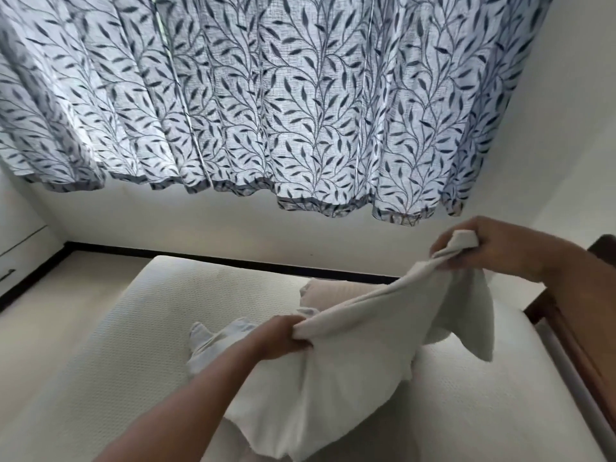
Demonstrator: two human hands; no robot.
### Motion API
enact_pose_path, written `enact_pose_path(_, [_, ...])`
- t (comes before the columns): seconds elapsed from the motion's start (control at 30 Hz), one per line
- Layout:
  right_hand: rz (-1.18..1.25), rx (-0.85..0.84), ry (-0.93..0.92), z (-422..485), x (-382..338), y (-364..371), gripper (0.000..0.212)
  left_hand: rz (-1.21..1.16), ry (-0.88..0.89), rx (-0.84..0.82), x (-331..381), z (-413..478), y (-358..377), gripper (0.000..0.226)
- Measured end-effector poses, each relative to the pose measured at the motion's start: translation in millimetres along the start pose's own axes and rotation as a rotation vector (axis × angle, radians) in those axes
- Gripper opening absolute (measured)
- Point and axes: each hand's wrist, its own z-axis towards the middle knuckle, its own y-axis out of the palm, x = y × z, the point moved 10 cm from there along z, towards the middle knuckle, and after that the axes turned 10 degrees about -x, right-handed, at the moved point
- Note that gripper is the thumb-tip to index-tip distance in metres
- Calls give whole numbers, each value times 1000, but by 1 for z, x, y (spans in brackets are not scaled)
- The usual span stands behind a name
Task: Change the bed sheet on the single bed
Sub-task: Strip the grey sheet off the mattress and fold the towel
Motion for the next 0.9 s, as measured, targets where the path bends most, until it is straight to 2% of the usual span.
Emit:
enact_pose_path(0.13, [-202, -19, 239, -7, 92, 6, 13, 21, 29, 63, 14, 8, -15, 8])
enact_pose_path(0.2, [-274, -77, 386, -7, 128, 12, 26, 39, 53, 50, 29, 14, -18, 11])
enact_pose_path(0.23, [-298, -111, 440, -5, 135, 18, 34, 47, 62, 44, 36, 17, -20, 16])
enact_pose_path(0.3, [-286, -110, 442, 6, 129, 34, 67, 63, 94, 39, 52, 23, -24, 18])
enact_pose_path(0.37, [-271, -107, 339, 30, 100, 74, 98, 80, 123, 55, 69, 27, -29, 15])
enact_pose_path(0.4, [-288, -132, 291, 43, 87, 104, 107, 81, 130, 68, 76, 29, -31, 14])
enact_pose_path(0.43, [-301, -155, 245, 57, 77, 137, 104, 71, 138, 79, 80, 30, -34, 13])
enact_pose_path(0.47, [-292, -131, 196, 69, 69, 159, 86, 60, 149, 87, 83, 30, -36, 11])
enact_pose_path(0.53, [-249, 36, 79, 86, 54, 170, 35, 36, 168, 96, 82, 26, -41, 17])
enact_pose_path(0.57, [-210, 117, 44, 90, 48, 165, 27, 2, 169, 93, 76, 22, -44, 21])
enact_pose_path(0.63, [-165, 213, -48, 92, 28, 149, 38, -116, 149, 57, 54, 13, -44, 22])
enact_pose_path(0.7, [-199, 207, -180, 90, -1, 140, 47, -159, 67, -32, 18, 6, -29, 29])
enact_pose_path(0.77, [-200, 152, -248, 86, -25, 134, 46, -107, -32, -107, -19, 3, -3, 40])
enact_pose_path(0.9, [-111, 126, -252, 80, -48, 112, 41, 20, -86, -101, -72, 2, 35, 46])
